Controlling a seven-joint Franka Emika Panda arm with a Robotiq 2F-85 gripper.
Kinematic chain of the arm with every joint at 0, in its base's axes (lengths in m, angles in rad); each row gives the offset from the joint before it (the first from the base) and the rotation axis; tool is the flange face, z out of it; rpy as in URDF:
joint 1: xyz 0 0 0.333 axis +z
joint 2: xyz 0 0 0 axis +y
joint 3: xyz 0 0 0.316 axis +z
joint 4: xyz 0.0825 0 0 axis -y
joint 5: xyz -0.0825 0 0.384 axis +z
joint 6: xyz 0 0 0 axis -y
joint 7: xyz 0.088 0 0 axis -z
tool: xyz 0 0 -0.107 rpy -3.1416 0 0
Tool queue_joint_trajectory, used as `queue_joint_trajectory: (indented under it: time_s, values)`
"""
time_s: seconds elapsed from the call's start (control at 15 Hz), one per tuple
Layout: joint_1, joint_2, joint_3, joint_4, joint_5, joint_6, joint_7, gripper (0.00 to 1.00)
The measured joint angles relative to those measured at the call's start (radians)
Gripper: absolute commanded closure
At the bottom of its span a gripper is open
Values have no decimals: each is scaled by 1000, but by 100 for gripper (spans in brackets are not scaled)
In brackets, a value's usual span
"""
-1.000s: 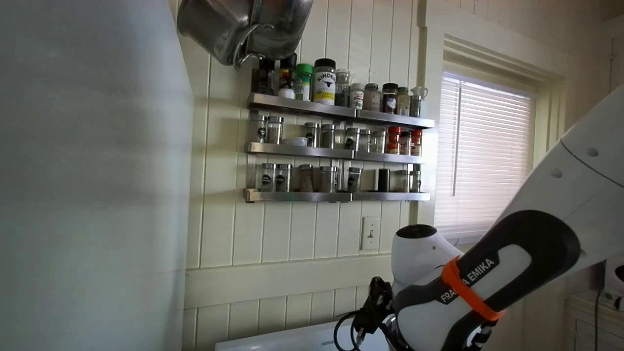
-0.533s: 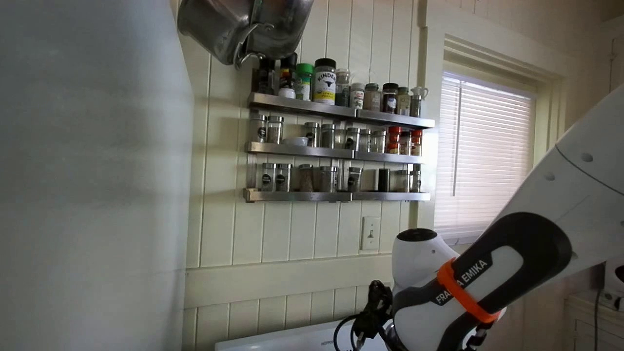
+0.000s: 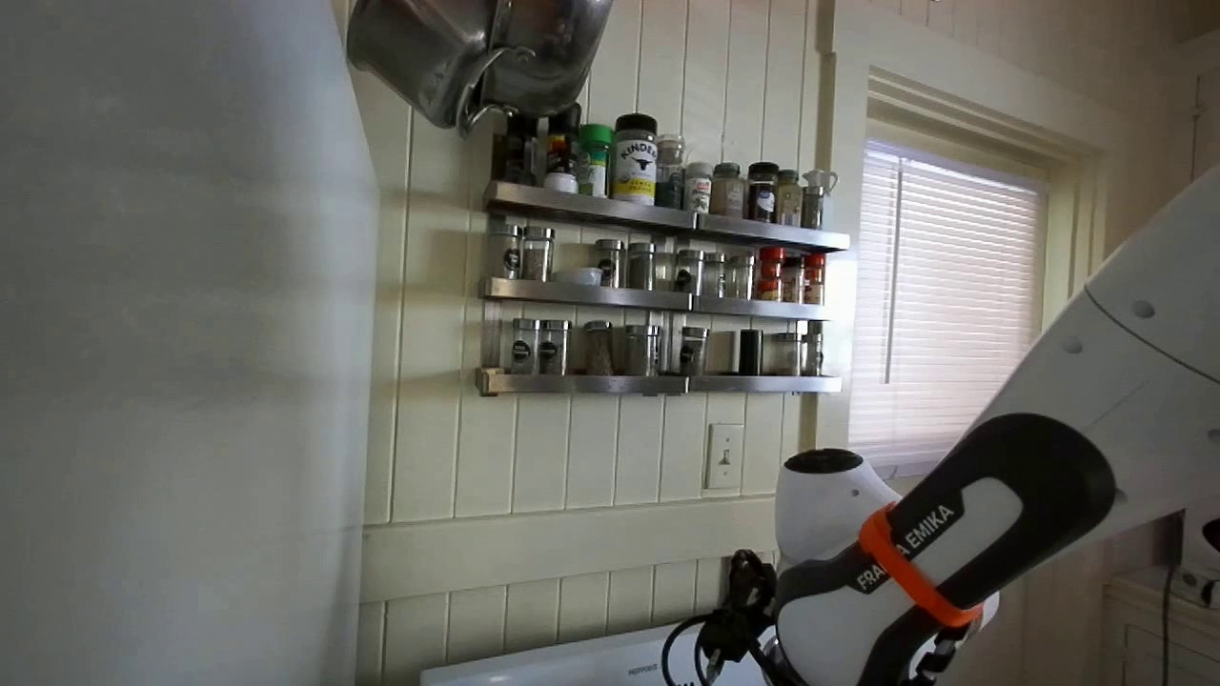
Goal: Put the purple bowl on the pan then move the silver bowl to the right.
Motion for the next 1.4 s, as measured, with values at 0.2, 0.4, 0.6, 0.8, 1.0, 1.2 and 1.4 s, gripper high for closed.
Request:
queue_joint_trajectory:
  time_s: [0.2,0.4,0.6,0.8,1.0,1.2,1.4]
  values:
    - [-3,-14,-23,-12,0,0,-2,98]
    - [-17,-38,-42,-16,0,0,-14,98]
    - [-47,-57,-43,-15,-1,0,-23,98]
    - [-88,-70,-27,-7,-1,0,-33,98]
    - [-121,-78,0,-1,-2,1,-35,98]
    - [-143,-82,26,3,-1,1,-35,98]
    - [-166,-84,52,6,-1,3,-35,98]
